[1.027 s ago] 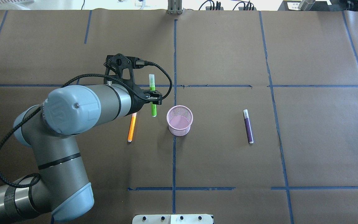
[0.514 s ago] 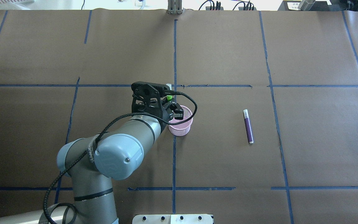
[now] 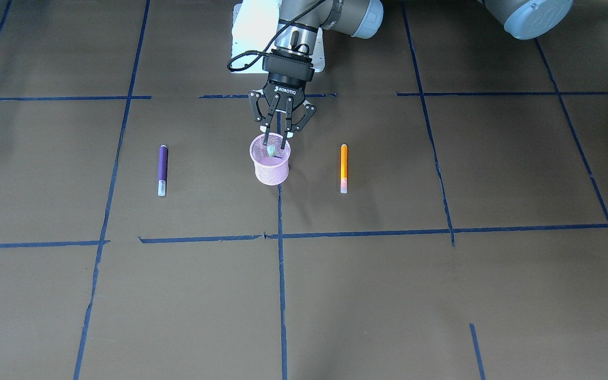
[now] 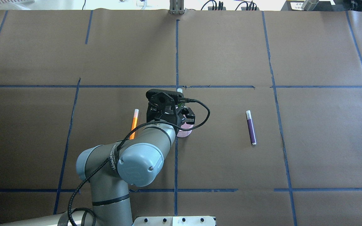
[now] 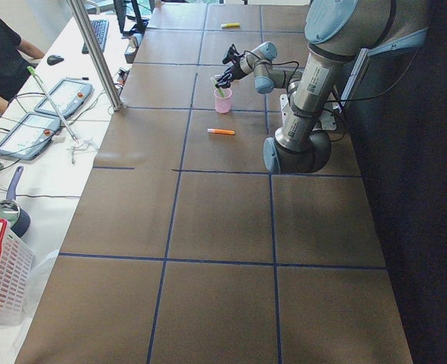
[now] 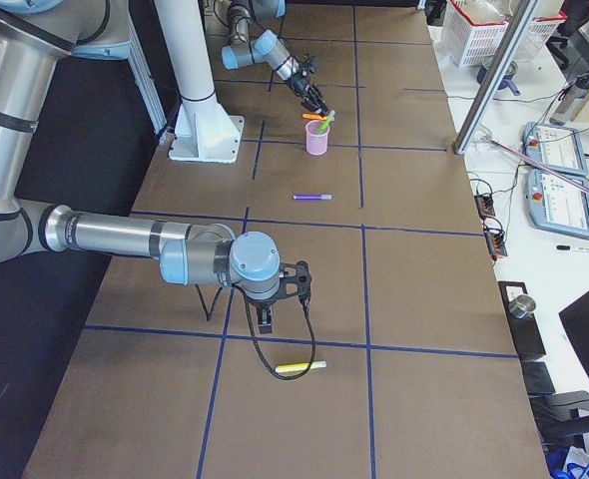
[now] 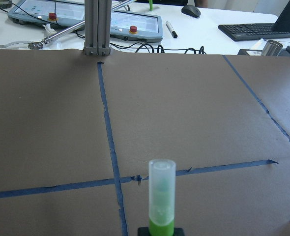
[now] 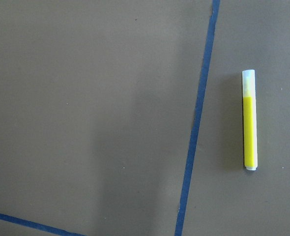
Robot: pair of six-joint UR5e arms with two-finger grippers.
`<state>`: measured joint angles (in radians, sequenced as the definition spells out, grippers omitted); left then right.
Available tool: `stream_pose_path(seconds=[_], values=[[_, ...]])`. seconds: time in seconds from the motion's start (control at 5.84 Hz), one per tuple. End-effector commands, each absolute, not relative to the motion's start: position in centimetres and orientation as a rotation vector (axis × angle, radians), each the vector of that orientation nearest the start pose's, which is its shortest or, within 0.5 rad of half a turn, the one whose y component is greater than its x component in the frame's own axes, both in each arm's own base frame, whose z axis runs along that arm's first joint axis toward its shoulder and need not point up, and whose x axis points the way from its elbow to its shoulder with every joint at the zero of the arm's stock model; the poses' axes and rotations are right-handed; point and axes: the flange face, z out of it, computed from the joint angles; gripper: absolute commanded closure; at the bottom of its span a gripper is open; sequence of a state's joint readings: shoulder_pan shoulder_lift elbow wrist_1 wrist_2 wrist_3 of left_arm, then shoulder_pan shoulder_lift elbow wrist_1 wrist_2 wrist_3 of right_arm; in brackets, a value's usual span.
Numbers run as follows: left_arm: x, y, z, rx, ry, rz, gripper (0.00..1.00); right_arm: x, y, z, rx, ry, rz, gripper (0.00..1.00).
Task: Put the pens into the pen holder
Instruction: 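Lower the green highlighter into the pink cup and open the left gripper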
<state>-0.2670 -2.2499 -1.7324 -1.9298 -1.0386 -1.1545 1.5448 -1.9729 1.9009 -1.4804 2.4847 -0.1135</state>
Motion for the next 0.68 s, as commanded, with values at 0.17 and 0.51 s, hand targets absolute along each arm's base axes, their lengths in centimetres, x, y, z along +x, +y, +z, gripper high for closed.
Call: stream_pose_path(seconds=[0.17,0.51], values=[[56.3,-34.7,12.8,0.832,0.972,-0.191,0.00,4.3,-32.6,65.2,0.032,-0.908,-0.138,0.00],[53.3,-38.7,13.0,0.715,1.021,-0.152,0.00,3.4,-36.6,69.3,-0.019,-0.873,-0.147,0.00]])
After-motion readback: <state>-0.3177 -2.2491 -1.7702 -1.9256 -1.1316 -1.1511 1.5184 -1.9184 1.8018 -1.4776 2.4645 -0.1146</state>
